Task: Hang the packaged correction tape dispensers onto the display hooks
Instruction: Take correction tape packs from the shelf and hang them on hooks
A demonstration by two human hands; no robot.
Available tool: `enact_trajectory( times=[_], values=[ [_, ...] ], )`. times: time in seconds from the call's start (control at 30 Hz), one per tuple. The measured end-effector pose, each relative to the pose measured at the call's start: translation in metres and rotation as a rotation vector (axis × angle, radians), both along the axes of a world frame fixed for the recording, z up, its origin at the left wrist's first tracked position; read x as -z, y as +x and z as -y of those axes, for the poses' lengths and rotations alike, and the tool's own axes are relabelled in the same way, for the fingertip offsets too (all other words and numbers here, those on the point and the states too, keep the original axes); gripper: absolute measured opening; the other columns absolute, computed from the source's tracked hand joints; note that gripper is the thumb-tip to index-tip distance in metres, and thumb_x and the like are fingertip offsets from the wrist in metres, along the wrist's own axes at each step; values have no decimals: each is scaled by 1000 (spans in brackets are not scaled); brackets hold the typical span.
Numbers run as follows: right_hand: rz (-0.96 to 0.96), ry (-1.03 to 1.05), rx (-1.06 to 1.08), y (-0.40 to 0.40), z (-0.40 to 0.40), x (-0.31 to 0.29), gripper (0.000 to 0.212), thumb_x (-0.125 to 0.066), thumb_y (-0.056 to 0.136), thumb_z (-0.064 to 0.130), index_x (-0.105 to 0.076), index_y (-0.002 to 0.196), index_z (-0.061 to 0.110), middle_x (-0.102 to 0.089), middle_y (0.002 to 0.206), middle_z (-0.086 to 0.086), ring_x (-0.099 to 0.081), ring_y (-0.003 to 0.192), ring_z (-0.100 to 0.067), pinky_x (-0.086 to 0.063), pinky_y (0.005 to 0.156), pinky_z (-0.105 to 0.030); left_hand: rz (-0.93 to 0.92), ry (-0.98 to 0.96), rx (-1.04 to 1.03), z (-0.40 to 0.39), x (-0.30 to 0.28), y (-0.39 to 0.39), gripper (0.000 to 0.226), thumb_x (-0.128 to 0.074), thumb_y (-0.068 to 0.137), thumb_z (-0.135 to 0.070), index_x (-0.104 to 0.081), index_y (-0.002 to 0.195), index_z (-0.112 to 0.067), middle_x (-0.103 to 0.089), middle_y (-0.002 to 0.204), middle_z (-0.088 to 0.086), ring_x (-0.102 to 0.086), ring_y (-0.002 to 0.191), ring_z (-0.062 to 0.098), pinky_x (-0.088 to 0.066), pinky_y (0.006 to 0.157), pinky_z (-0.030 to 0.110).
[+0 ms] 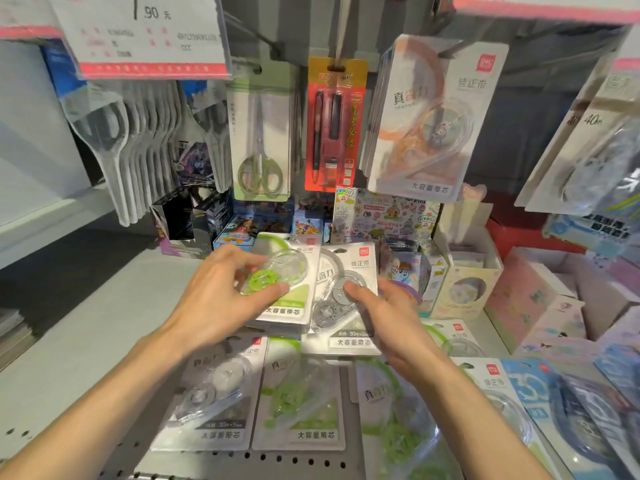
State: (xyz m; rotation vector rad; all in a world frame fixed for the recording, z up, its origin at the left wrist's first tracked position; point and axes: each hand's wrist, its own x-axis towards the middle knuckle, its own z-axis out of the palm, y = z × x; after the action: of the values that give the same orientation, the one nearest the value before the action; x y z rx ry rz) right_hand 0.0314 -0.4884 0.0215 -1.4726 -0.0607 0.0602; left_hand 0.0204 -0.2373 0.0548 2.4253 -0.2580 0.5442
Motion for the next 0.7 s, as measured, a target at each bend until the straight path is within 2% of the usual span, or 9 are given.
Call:
enact_trajectory(
  times=[0.03,0.07,0.13,0.3,0.37,0.43,0.53,0.63,0.7],
  values=[
    [-7,26,-23,-3,-6,-6,31,-72,95,30,-69,125,20,-81,94,13,-76,89,-3,-60,83,-28,10,-8,18,5,-4,-7,61,-73,76,-65,-68,123,-26,-55,102,-15,-54,93,-3,-36,74,9],
    [-9,60,-48,-7,-10,-13,35,-73,95,32,-69,127,18,-81,110,5,-76,106,-14,-57,99,-40,20,-17,32,9,-8,-14,62,-74,76,-64,-67,124,-26,-55,104,-14,-53,95,-5,-37,75,8],
    [0,139,-125,-15,-16,-25,39,-73,95,29,-69,130,15,-78,123,-7,-73,117,-26,-51,109,-50,50,-36,58,17,-16,-26,64,-75,74,-64,-67,125,-26,-53,106,-16,-52,98,-8,-37,79,5],
    [80,175,-188,-37,-16,-47,34,-73,94,12,-69,128,13,-78,121,-10,-74,115,-28,-53,107,-50,111,-70,113,24,-36,-49,63,-77,68,-66,-69,122,-33,-50,108,-19,-48,105,-9,-34,83,1],
    [135,149,-197,-43,-11,-54,33,-72,95,9,-69,127,14,-79,120,-7,-75,113,-24,-57,103,-40,146,-166,105,23,-40,-56,60,-79,66,-71,-69,118,-42,-50,113,-22,-50,105,-10,-36,83,3],
    [192,119,-207,-47,-7,-60,37,-76,90,13,-69,126,19,-79,119,-4,-75,112,-21,-60,96,-31,154,-314,74,27,-43,-59,69,-78,62,-73,-64,123,-44,-52,120,-24,-54,108,-10,-42,85,9],
    [255,104,-209,-51,2,-68,47,-82,81,25,-68,126,22,-79,119,-5,-76,110,-24,-62,90,-34,35,-595,119,43,-51,-61,83,-89,63,-58,-57,134,-31,-68,121,-17,-64,107,-7,-49,82,7],
    [311,78,-178,-55,17,-79,54,-85,75,35,-67,125,28,-79,120,-3,-75,112,-25,-61,89,-33,-73,-807,293,64,-59,-60,67,-87,66,-38,-64,126,-18,-79,112,-5,-76,99,10,-57,76,16],
    [331,59,-184,-59,32,-86,52,-83,79,36,-66,128,32,-77,124,-2,-74,114,-26,-60,94,-40,-79,-869,352,77,-67,-63,62,-86,65,-34,-66,121,-15,-80,107,0,-78,95,17,-59,72,20]
  ],
)
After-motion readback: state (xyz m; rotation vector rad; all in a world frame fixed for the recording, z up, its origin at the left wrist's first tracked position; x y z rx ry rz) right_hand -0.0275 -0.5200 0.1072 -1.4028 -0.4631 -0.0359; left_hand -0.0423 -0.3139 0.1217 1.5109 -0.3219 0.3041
